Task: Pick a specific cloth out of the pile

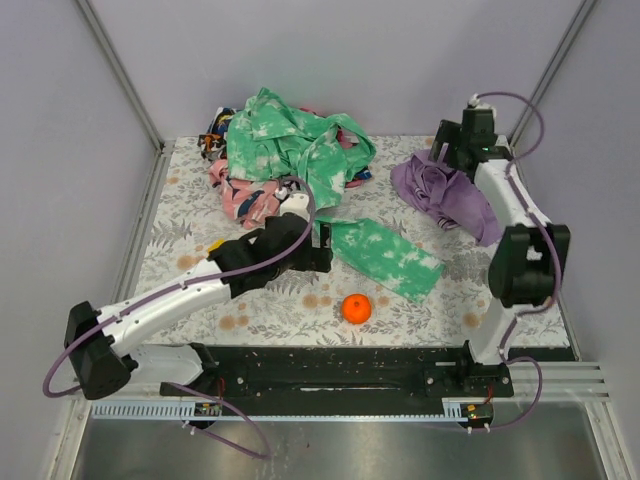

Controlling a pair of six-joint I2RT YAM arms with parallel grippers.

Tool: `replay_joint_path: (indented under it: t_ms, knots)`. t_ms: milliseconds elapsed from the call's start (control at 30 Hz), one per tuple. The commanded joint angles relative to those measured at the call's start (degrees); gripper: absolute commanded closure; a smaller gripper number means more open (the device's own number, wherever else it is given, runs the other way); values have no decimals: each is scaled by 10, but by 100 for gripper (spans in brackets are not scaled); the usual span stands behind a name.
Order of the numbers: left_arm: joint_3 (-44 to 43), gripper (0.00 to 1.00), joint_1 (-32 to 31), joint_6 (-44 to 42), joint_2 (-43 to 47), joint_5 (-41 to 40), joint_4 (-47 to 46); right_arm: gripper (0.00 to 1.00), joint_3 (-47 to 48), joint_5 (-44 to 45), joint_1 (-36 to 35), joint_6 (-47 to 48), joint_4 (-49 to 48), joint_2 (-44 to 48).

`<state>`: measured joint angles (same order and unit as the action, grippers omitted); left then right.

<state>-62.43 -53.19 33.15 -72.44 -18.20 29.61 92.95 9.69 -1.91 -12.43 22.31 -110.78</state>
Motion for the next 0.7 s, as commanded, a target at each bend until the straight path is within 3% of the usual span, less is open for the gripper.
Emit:
replay_joint_path:
  t_ms: [0, 200, 433, 667]
  knots:
    - [28, 1, 2, 43, 66, -68, 40, 0, -9, -67, 1, -15, 0, 205]
    - [84, 1, 3, 92, 151, -99, 74, 1, -200, -13, 0, -104, -9, 432]
    - [128, 1, 4, 143, 235, -135, 137, 0, -458, -27, 1, -164, 11, 676]
    - [151, 1, 4, 183, 281, -145, 169, 0, -528, -16, 0, -171, 49, 812]
